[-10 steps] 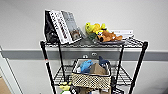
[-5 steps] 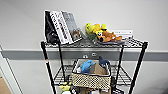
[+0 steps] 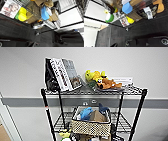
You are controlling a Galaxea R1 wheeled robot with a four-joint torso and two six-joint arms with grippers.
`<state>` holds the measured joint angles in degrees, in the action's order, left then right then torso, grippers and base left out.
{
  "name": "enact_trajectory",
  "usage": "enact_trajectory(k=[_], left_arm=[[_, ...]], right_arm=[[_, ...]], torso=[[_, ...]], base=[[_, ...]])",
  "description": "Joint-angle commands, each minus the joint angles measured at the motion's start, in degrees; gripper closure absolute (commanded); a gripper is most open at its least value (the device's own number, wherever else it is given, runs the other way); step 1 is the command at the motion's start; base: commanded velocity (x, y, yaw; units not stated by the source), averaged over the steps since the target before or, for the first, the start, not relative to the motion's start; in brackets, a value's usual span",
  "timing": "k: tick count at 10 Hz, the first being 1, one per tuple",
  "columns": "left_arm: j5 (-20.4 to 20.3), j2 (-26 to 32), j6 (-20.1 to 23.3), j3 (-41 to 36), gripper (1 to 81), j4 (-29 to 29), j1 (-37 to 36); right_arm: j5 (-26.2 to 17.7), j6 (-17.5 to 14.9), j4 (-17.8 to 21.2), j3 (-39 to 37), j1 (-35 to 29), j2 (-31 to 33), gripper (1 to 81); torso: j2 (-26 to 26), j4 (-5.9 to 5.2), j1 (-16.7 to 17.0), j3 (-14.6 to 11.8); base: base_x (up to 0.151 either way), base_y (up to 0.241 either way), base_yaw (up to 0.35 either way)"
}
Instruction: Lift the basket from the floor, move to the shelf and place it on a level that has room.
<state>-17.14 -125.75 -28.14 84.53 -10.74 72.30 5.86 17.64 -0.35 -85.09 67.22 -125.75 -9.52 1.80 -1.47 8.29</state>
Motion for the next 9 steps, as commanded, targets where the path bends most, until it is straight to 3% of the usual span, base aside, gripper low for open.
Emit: enact_trajectory(k=[1, 3, 9], left_arm=[[-2.72, -6.61, 0.45, 8.35, 1.0, -3.75, 3.41], [-2.81, -11.71, 0.45, 16.26, 1.0, -4.73, 5.26], [-2.28, -20.52, 0.45, 28.85, 1.0, -4.9, 9.39]], right_arm=[[-1.82, -0.06, -3.77, -7.43, 0.67, -4.61, 1.0], [-1.82, -0.06, -5.62, -11.66, 2.97, -7.61, 1.0], [-1.82, -0.06, -9.3, -22.2, 8.77, -14.64, 1.0]], torso=[[0.0, 0.0, 0.0, 0.0], [-0.02, 0.0, 0.0, 0.0], [-0.06, 0.0, 0.05, -0.04]], base=[[0.0, 0.0, 0.0], [0.0, 0.0, 0.0], [0.0, 0.0, 0.0]])
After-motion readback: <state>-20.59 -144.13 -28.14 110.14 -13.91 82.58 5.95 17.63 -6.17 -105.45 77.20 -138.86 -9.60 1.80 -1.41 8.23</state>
